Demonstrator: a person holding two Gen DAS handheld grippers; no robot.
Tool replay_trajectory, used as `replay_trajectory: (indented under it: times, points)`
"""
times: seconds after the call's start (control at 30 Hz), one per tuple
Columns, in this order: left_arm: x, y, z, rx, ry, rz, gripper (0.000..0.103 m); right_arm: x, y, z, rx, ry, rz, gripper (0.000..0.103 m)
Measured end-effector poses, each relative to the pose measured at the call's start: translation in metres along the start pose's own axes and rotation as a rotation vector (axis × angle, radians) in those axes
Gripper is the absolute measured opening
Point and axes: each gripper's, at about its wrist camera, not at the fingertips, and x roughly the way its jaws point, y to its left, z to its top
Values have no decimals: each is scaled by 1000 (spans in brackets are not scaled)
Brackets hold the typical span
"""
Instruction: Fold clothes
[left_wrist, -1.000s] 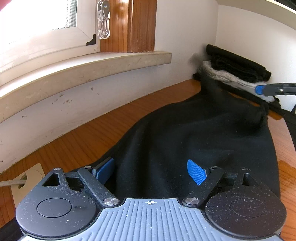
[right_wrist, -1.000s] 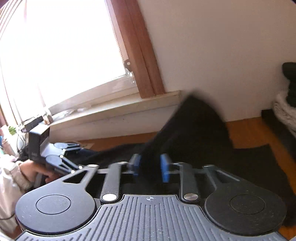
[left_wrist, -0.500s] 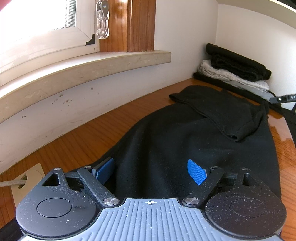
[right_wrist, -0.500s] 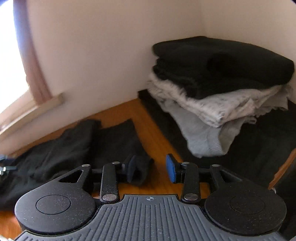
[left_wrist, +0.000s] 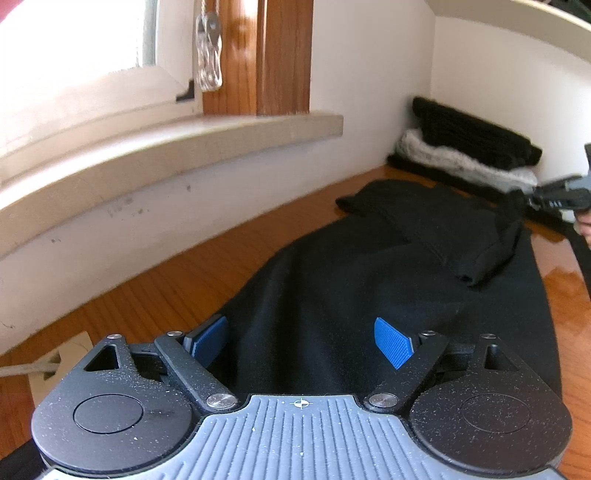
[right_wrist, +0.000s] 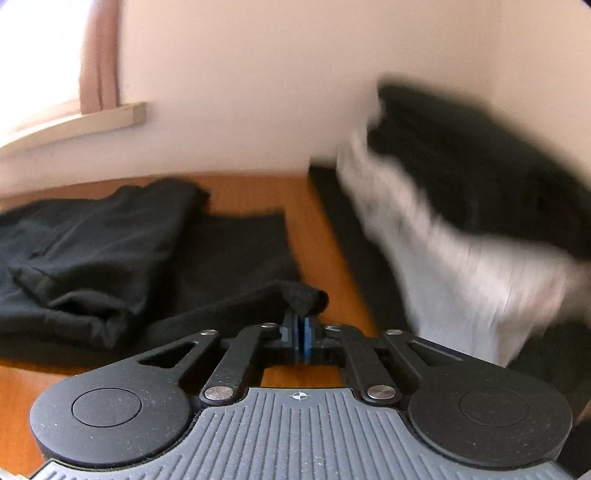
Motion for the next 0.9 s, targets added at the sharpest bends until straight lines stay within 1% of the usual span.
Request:
replay_trajectory:
  times: [0.03, 0.07, 0.1, 0.13, 0.17, 0.2, 0.27, 0.33, 0.37, 0.43, 0.5, 0.53, 0.6, 0.7, 0.87, 0.9]
  points:
    - [-3, 0, 0, -3, -20, 6, 89, -11, 4, 10, -49, -100, -47, 2]
    - [-6, 1, 0, -5, -37, 7, 89, -26, 6, 20, -61, -217, -77, 2]
    - [-9, 1, 1, -6, -49, 5, 89, -35, 7, 25, -62, -277, -97, 5]
    - [-10, 0, 0, -3, -53, 6, 89, -41, 8, 29, -63, -313, -117, 6]
    - [-10, -1, 0, 4, -51, 8, 89, -42, 8, 29, -78, -296, -133, 12]
    - [-10, -2, 0, 14, -47, 12, 89, -38, 5, 23, -78, -247, -140, 23]
    - [-9, -5, 0, 31, -36, 18, 89, -29, -4, 7, -58, -145, -150, 33]
    - [-8, -6, 0, 36, -29, 13, 89, -20, -12, -9, -37, -43, -160, 33]
    - [-6, -5, 0, 34, -22, 12, 89, -19, -16, -15, -26, -16, -178, 33]
    - [-4, -5, 0, 32, -9, 11, 89, -20, -24, -26, -4, 17, -226, 33]
    - [-2, -3, -1, 26, -1, 9, 89, -24, -34, -32, 62, 21, -222, 33]
    - [-1, -3, -1, 25, 1, 9, 89, -26, -39, -33, 106, 25, -196, 33]
    - [-1, -4, -1, 29, 3, 10, 89, -29, -47, -34, 227, 26, -116, 33]
    - [0, -4, 0, 34, 6, 13, 89, -30, -52, -38, 444, 27, 8, 33]
    - [-3, -4, -1, 34, 10, 10, 89, -13, -48, -46, 623, 60, 95, 35]
    - [-2, -4, -2, 37, 17, 6, 92, -11, -47, -47, 646, 61, 103, 37]
